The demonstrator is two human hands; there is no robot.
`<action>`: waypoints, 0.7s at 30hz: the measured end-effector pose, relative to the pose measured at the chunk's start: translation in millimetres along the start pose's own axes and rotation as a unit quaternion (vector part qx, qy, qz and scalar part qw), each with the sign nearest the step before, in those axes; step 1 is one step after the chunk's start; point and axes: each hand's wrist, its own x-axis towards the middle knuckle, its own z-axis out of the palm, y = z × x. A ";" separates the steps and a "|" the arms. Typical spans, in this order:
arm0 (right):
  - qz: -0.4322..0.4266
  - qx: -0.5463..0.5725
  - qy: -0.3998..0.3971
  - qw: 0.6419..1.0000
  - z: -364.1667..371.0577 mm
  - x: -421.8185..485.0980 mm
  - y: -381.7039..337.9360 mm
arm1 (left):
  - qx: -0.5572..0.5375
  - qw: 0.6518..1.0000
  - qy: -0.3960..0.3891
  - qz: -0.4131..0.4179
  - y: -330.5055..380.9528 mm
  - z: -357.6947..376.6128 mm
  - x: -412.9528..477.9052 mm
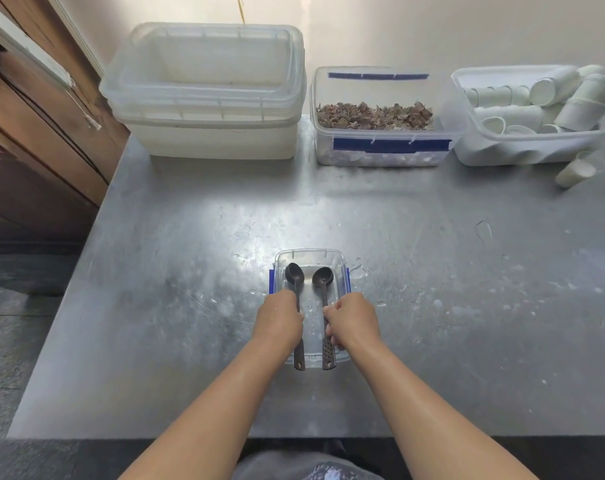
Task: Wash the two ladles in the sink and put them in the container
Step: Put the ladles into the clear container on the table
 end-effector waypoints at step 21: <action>-0.031 0.075 0.003 0.997 -11.1 -12.5 -1.4 | 0.116 0.992 0.030 0.041 2.9 -16.0 -20.7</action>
